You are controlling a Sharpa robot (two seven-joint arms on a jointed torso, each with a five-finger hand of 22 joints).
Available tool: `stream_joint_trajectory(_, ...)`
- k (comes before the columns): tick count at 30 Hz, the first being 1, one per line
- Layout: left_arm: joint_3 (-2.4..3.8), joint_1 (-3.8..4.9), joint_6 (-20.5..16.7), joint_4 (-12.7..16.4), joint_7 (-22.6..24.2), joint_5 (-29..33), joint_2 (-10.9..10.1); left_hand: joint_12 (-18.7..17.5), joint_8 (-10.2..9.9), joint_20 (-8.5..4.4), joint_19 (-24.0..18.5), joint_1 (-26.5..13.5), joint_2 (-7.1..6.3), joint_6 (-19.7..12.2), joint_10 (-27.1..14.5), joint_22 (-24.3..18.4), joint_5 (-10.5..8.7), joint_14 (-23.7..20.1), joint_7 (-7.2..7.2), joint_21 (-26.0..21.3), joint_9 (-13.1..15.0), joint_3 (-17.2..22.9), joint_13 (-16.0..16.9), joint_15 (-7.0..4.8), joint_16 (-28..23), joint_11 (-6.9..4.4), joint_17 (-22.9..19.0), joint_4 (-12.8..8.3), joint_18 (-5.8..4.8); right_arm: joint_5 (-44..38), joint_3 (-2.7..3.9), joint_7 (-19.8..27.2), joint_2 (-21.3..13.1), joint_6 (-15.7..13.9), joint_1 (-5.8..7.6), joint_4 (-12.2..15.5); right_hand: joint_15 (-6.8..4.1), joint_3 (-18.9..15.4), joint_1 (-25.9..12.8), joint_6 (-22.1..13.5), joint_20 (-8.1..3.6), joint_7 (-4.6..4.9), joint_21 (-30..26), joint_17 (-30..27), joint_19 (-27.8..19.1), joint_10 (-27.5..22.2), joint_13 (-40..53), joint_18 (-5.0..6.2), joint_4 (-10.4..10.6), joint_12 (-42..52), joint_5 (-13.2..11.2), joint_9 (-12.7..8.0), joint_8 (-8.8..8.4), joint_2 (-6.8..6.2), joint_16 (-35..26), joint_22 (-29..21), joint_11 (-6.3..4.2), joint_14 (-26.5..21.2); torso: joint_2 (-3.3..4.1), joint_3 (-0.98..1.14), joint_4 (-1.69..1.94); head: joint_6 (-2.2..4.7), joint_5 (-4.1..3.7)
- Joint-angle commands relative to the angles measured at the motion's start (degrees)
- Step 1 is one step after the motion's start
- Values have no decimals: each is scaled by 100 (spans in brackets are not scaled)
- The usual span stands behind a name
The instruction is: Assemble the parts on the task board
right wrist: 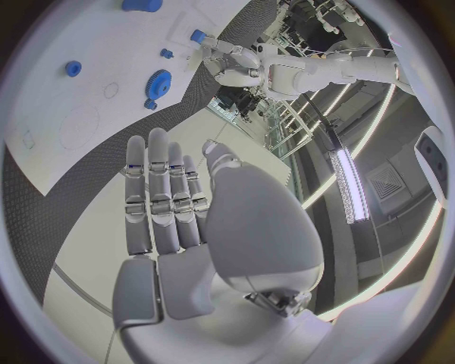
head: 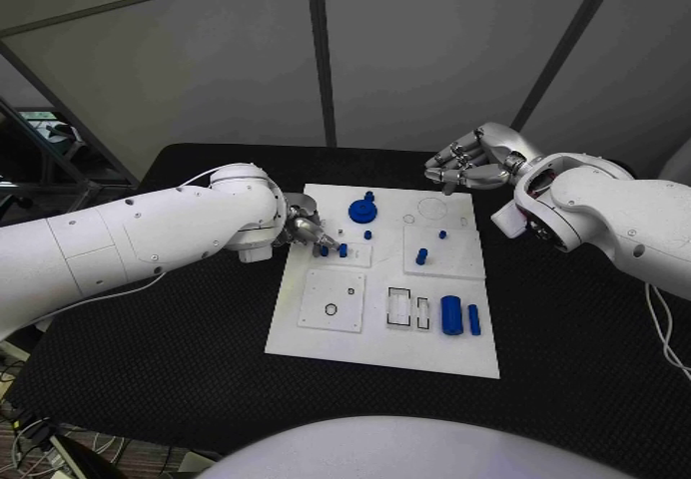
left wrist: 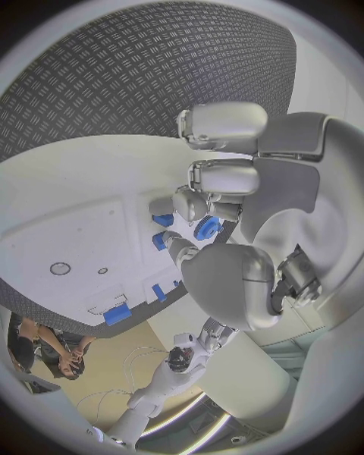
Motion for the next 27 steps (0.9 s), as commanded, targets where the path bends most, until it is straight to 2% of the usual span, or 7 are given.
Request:
stream_joint_trajectory(1,7,5,-210,36,14,-18,-22,17,-21,-10,40,14,0,49,39,546,-22,427,5,27,-12,-96,0,-23,27,-13,884,31,-75,11,2,27,5,37,4,-2,42,-2,-63,-42,6,-16,-33,-1,29,-10,-8,61,43,-35,9,3,-16,-19,-35,-7,35,-4,-2,-1,-1,-7,6)
stream_joint_trajectory(9,79,4,-554,133,35,134,-93,-243,-48,-2,-69,177,48,-52,-154,381,-8,424,37,-149,-37,-393,-339,-6,18,12,874,98,-27,11,2,32,9,40,-10,-25,43,-2,-64,-43,7,-16,-33,-1,29,-11,-8,61,43,-35,9,3,-16,-18,-35,-7,36,-5,-6,-1,2,2,8)
stream_joint_trajectory(13,140,4,-915,138,126,481,-113,-1001,-153,59,-435,420,67,-412,-797,-149,13,364,173,-703,-72,-568,-1307,87,-110,134,718,112,113,11,2,35,18,42,-14,-43,43,-2,-64,-43,7,-16,-33,-1,29,-11,-8,61,43,-35,9,3,-16,-18,-35,-7,36,-5,-6,3,3,11,8)
stream_joint_trajectory(14,161,4,-1035,135,169,573,-117,-1409,-246,118,-671,486,49,-631,-1196,-463,17,248,272,-1044,-116,-636,-1805,146,-354,217,416,143,182,11,2,36,23,40,-15,-50,43,-2,-64,-43,7,-16,-33,-1,29,-11,-8,61,43,-35,9,3,-16,-18,-35,-7,36,-5,-8,4,2,13,2)
stream_joint_trajectory(21,247,5,-1692,118,563,831,-130,-1632,-625,384,-1710,930,30,-1353,-1877,-1791,20,-426,624,-2602,-447,-924,-2048,462,-1448,553,-880,342,498,11,1,32,30,31,-27,-75,43,4,-64,-47,8,-17,-39,-1,31,-12,-8,61,45,-36,18,3,-17,-6,-39,-10,35,-7,0,10,-7,44,-21)
stream_joint_trajectory(24,256,5,-1928,117,992,772,-96,-1979,-732,553,-2504,1472,80,-1576,-2514,-2673,26,-1738,816,-3764,-631,-870,-2323,631,-3222,743,-2776,286,640,11,1,35,32,26,-30,-84,43,4,-64,-47,8,-17,-39,-1,31,-12,-8,61,45,-36,18,3,-17,-6,-39,-10,35,-7,1,8,-8,63,-40)
stream_joint_trajectory(27,241,5,-2189,122,1704,472,-23,-2397,-823,680,-2792,2134,29,-1700,-3014,-2994,22,-2232,892,-4280,-832,-720,-2692,765,-3734,861,-3202,88,662,11,1,44,37,19,-31,-88,43,6,-61,-49,8,-18,-41,-2,32,-15,-8,61,44,-37,25,2,-17,-3,-41,-11,34,-9,6,8,-12,92,-75)
